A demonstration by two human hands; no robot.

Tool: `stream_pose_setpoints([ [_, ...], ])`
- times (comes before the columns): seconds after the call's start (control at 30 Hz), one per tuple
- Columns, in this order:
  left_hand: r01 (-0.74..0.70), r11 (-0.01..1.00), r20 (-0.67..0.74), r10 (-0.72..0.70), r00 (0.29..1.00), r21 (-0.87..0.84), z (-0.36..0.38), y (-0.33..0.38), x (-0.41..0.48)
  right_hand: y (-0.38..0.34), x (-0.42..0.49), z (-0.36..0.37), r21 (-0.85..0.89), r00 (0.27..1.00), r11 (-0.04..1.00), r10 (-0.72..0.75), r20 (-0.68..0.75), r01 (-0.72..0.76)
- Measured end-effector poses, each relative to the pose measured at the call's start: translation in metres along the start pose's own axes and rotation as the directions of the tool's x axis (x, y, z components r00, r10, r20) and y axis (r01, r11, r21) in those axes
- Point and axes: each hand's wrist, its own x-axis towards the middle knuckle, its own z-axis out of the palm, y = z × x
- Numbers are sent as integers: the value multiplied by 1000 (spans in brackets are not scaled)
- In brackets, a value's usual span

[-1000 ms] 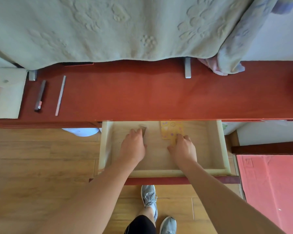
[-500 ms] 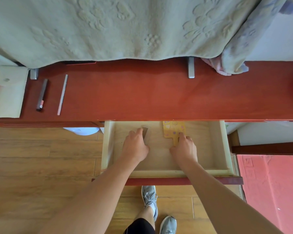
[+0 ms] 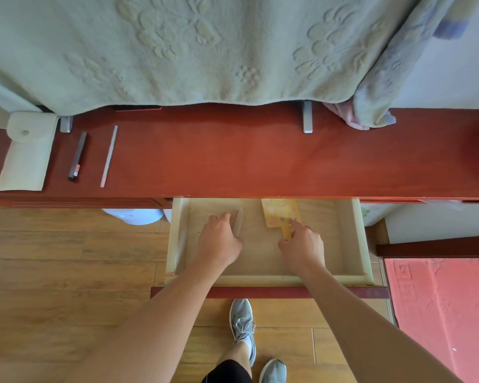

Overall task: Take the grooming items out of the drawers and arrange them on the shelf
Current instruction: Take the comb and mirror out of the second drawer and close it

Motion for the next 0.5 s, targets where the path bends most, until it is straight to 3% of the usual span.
stream_pose_setpoints([
  [0.5,28,999,-119,-31,992,-28,-34,11,-72,-6,-46,-29,91,1000,996,-17,5,17],
])
